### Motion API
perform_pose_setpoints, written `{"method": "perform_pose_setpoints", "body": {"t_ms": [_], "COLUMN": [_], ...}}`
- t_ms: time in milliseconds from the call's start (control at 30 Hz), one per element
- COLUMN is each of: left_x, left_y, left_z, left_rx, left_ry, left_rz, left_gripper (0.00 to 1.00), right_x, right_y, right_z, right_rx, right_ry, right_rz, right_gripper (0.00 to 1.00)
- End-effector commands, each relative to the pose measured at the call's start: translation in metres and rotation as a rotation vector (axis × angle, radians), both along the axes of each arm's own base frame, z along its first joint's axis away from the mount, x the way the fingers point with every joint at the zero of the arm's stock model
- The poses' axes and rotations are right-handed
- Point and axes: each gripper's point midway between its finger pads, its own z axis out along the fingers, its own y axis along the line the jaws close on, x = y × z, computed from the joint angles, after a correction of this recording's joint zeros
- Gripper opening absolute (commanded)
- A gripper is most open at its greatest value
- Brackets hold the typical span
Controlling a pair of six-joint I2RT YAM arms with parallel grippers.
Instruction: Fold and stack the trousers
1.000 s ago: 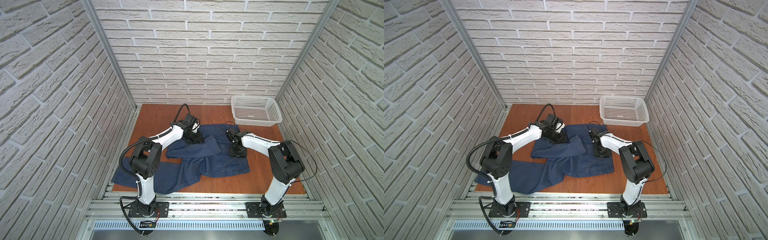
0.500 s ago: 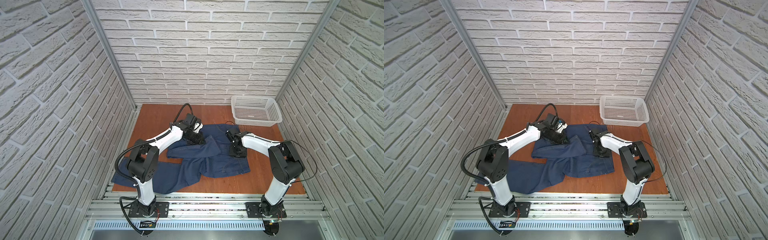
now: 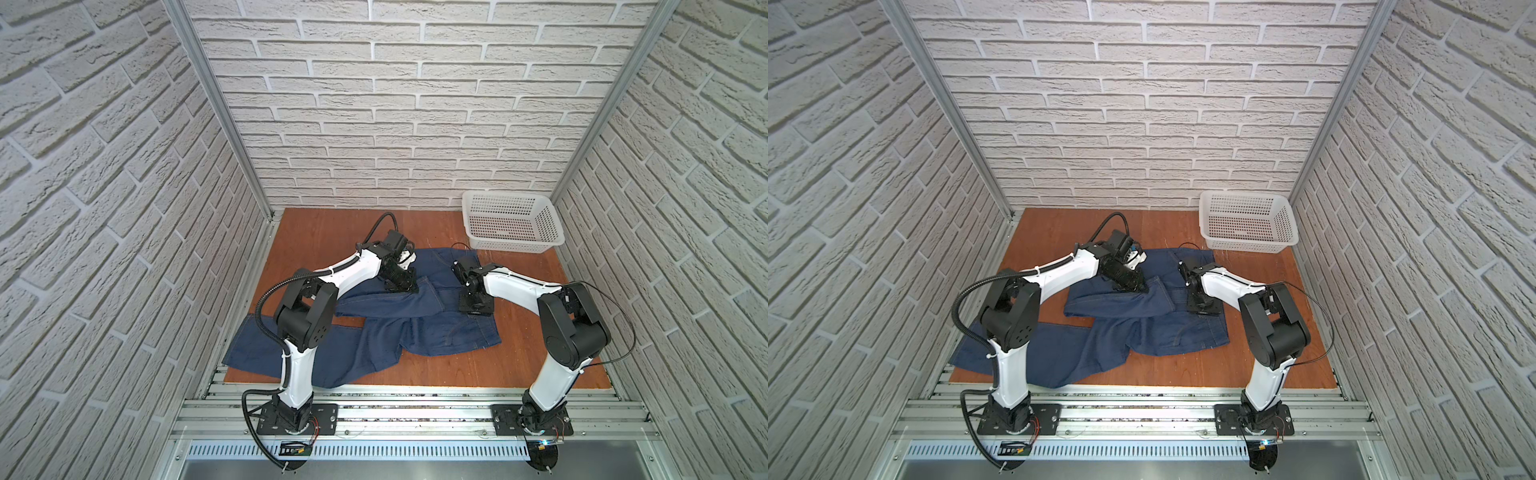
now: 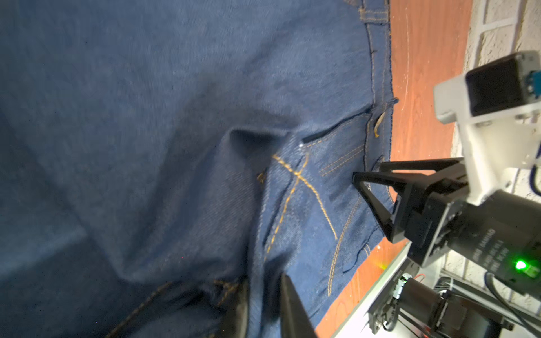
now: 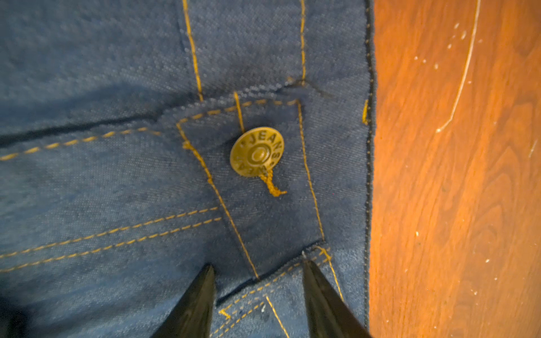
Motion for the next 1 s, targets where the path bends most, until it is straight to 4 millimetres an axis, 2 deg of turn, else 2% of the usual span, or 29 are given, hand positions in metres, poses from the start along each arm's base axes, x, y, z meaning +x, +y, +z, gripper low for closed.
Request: {"method": "perform_pose_setpoints", "body": {"t_ms": [0, 100, 200, 267, 367, 533, 633, 733, 833, 967], "left_x": [0.008, 0.016, 0.03, 0.039, 0.045, 0.024, 0.004, -0.014, -0.025, -0.024], "left_y": [-0.003, 0.009, 0.045, 0.082, 0.153, 0.271, 0.332, 0.378, 0.41, 0.436], "left_z": [0.009, 0.028, 0.05, 0.065, 0.086, 0.112, 0.116, 0.11, 0.103, 0.099], "left_rx": [-0.001, -0.014, -0.015, 0.002, 0.045, 0.157, 0.246, 0.297, 0.33, 0.345], "left_ry": [-0.045, -0.104, -0.173, -0.232, -0.329, -0.464, -0.508, -0.517, -0.51, -0.48], "left_rz": [-0.01, 0.045, 0.183, 0.315, 0.554, 0.94, 1.139, 1.292, 1.395, 1.451], "left_gripper": [0.0, 0.0, 0.0, 0.0, 0.0, 0.0, 0.0, 0.0, 0.0, 0.0], "right_x": [-0.023, -0.024, -0.026, -0.028, -0.029, -0.031, -0.034, -0.039, -0.046, -0.052], "right_y": [-0.013, -0.016, -0.022, -0.029, -0.034, -0.045, -0.057, -0.069, -0.083, -0.098], "right_z": [-0.013, -0.015, -0.016, -0.016, -0.014, 0.001, 0.005, 0.007, 0.008, 0.012], "right_rx": [-0.044, -0.05, -0.051, -0.052, -0.034, -0.053, -0.067, -0.073, -0.086, -0.102], "right_ry": [0.091, 0.095, 0.096, 0.098, 0.092, 0.08, 0.079, 0.088, 0.096, 0.101], "right_rz": [0.004, -0.002, -0.023, -0.039, -0.058, -0.073, -0.093, -0.114, -0.137, -0.171], "right_gripper": [0.51, 0.51, 0.51, 0.5, 0.48, 0.5, 0.5, 0.5, 0.5, 0.5]}}
